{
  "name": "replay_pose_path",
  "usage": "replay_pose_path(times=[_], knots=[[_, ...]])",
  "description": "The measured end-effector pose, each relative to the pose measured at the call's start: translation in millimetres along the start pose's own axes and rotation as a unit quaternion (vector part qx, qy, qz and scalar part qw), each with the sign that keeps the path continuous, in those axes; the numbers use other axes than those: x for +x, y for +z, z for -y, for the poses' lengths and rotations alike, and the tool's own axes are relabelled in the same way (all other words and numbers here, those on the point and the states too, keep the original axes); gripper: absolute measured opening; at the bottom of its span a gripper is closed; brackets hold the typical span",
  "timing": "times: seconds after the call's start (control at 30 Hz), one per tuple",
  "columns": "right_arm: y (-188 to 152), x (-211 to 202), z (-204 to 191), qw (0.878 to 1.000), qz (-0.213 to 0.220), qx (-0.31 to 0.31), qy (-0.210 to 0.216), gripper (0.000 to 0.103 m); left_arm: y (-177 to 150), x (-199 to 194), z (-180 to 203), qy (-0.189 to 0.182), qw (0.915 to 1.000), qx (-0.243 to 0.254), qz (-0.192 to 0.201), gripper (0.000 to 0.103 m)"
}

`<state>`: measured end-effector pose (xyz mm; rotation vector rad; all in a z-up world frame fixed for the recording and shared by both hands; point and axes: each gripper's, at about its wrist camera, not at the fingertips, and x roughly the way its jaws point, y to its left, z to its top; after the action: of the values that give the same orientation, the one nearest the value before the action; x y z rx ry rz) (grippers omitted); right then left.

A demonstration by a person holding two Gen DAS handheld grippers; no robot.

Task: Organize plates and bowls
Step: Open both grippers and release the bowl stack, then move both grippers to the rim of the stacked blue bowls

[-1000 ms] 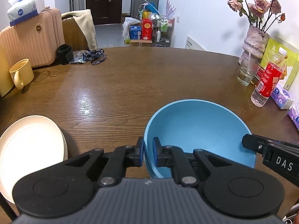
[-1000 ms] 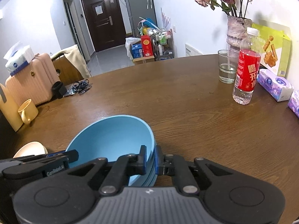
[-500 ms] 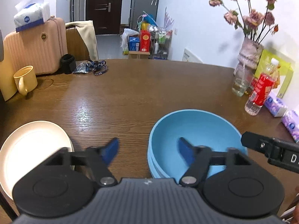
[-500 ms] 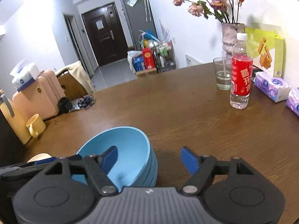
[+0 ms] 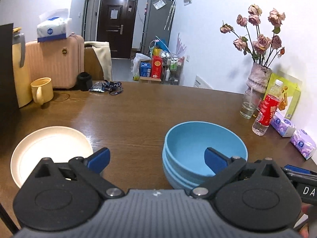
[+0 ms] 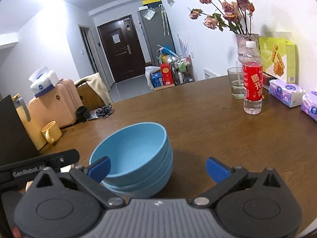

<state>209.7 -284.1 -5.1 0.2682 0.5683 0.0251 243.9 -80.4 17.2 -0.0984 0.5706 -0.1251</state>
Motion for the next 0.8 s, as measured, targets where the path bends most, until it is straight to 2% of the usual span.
replay_pose_path(times=[0.4, 0.63, 0.8], knots=[[2, 4, 14, 0.999, 0.012, 0.025, 0.019, 0.103, -1, 5, -8, 0.006, 0.9999, -0.014, -0.001, 0.103], [16, 33, 22, 0.999, -0.010, 0.041, 0.015, 0.103, 10, 28, -8, 0.015, 0.9992, -0.020, -0.030, 0.103], [26, 58, 30, 0.997, -0.032, 0.065, 0.012, 0.103, 20, 53, -9, 0.015, 0.9970, -0.029, -0.070, 0.103]])
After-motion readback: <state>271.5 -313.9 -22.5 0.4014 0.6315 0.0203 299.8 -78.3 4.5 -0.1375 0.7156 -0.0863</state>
